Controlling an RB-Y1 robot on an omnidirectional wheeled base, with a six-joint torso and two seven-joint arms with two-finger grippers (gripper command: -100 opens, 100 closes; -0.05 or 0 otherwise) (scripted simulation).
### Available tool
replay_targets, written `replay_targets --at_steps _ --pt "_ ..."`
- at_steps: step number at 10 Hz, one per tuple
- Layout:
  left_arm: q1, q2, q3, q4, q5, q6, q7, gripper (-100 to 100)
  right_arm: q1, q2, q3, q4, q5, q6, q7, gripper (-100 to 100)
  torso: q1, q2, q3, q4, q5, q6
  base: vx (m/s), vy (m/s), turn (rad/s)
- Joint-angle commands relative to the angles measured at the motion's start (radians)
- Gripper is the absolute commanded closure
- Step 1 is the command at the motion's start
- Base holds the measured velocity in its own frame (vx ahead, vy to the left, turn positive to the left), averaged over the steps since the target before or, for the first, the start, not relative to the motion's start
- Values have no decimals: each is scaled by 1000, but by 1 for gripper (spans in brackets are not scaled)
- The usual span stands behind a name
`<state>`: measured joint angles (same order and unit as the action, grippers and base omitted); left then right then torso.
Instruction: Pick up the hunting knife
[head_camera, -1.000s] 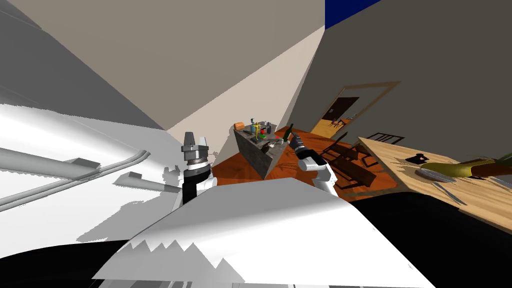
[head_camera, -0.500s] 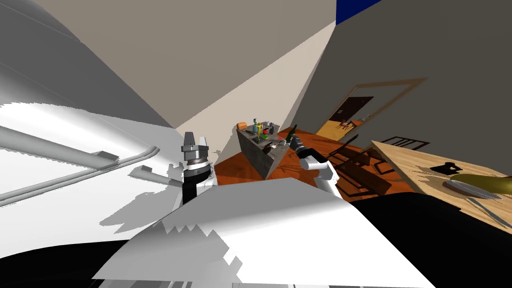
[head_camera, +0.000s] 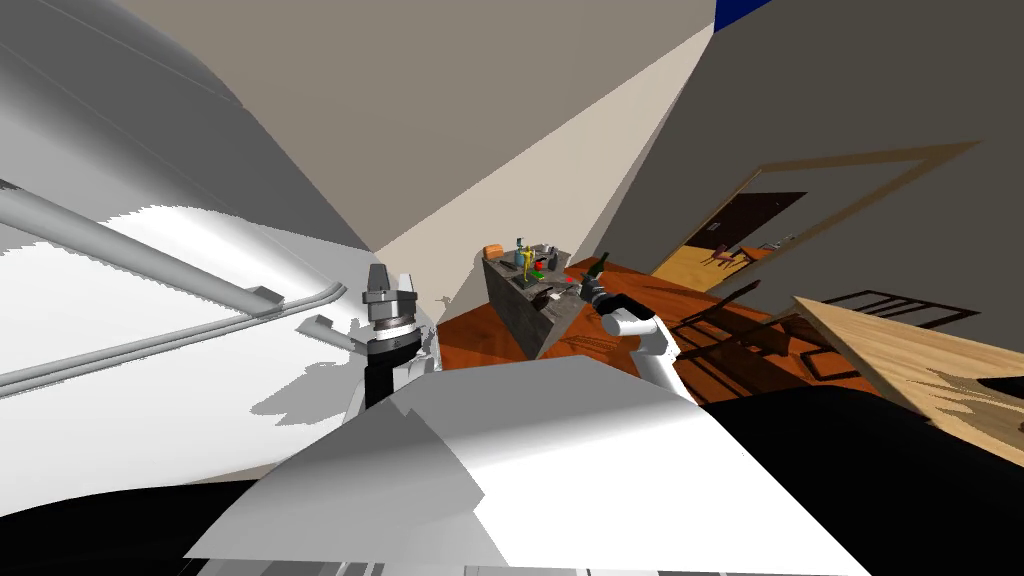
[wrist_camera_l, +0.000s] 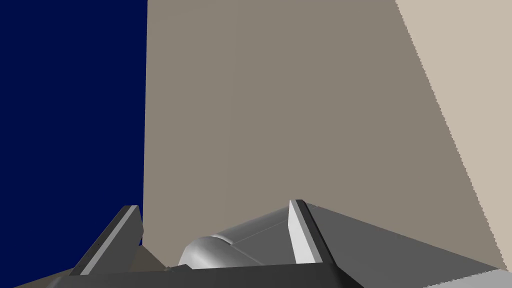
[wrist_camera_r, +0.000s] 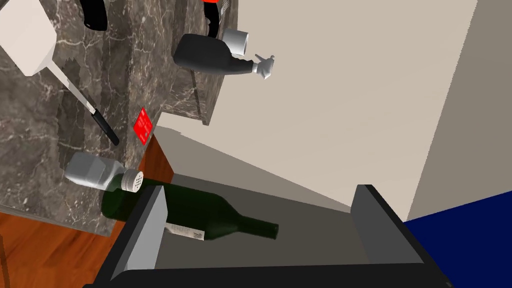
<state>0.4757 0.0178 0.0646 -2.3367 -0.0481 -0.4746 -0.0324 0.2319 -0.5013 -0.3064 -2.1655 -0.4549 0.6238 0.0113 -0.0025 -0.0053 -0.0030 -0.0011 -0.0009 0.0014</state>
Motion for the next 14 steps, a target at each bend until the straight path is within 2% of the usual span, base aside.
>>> replay_targets --at_steps 1,2,4,5,7,10,11,12,13,14 --pt "0 0 0 0 0 0 0 0 1 -7 -5 0 -7 37 1 -100 0 0 0 0 0 0 14 -16 -44" --pt "0 0 0 0 0 0 0 0 -9 -34 -15 23 -36 75 12 -100 0 0 0 0 0 0 36 -5 250" --pt "0 0 0 0 0 0 0 0 -9 -34 -15 23 -36 113 12 -100 0 -1 -1 0 0 0 22 -18 83" --pt "0 0 0 0 0 0 0 0 -16 -61 -23 47 -64 153 25 -100 0 0 0 0 0 0 31 -5 206" --pt "0 0 0 0 0 0 0 0 -16 -61 -23 47 -64 189 25 -100 1 -1 -1 0 0 0 25 -15 96" --pt "0 0 0 0 0 0 0 0 -28 -116 -35 98 -119 289 49 -100 0 -1 -1 0 0 0 42 -18 205" --pt "0 0 0 0 0 0 0 0 -28 -116 -35 98 -119 325 49 -100 0 -3 -2 -1 0 0 60 -22 134" --pt "0 0 0 0 0 0 0 0 -28 -116 -35 98 -119 337 49 -100 0 -3 -2 -1 0 0 27 -13 -1" --pt "0 0 0 0 0 0 0 0 -32 -143 -39 124 -146 370 61 -100 1 -1 -1 0 0 1 56 -11 233" --pt "0 0 0 0 0 0 0 0 -32 -143 -39 124 -146 401 61 -100 1 -3 -1 0 0 -1 54 -19 126"
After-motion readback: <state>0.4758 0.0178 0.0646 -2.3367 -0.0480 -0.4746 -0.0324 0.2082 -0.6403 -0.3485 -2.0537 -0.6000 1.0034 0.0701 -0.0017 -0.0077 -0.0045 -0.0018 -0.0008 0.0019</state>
